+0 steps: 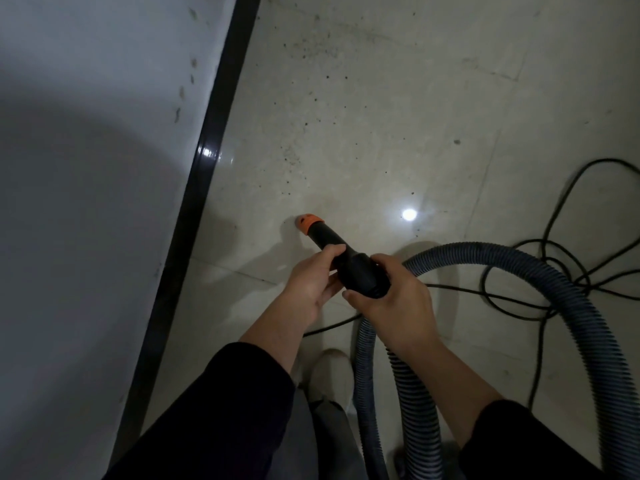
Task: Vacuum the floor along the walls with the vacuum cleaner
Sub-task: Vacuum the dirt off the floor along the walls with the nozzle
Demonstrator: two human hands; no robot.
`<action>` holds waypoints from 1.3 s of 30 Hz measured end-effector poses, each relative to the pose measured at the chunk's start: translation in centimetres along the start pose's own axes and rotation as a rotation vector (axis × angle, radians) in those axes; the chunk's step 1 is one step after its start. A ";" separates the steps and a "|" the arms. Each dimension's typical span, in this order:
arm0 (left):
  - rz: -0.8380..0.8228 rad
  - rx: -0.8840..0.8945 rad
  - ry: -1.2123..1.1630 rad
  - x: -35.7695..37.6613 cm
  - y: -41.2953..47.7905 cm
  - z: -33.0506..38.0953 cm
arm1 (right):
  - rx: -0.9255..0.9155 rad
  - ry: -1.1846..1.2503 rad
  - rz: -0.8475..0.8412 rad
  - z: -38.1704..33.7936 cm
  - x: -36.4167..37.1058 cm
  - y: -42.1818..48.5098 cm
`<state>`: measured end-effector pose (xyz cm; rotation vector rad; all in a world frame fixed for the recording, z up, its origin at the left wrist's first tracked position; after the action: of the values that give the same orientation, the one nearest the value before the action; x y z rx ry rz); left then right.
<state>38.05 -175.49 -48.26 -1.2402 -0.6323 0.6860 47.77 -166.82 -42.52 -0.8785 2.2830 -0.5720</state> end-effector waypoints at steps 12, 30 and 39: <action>0.046 0.000 -0.073 -3.8 -0.2 0.0 | -0.069 -0.076 -0.073 -1.9 3.2 0.2; 0.123 -0.036 -0.152 -11.7 -1.0 -2.9 | -0.104 -0.224 -0.262 -4.1 10.2 -1.3; 0.144 -0.054 -0.187 -14.1 -1.2 -3.6 | -0.095 -0.278 -0.323 -4.9 12.7 -2.0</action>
<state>31.81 -188.73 -48.71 -1.2893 -0.7237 0.9175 37.90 -176.35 -42.81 -1.3010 1.9436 -0.4468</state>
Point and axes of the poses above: each hand's wrist, its own y-axis towards the middle knuckle, its own x-axis out of the palm, z = x × y, the point moved 8 cm from there along y, towards the middle knuckle, and after that the axes turned 11 degrees about y, right-handed, at the moved point
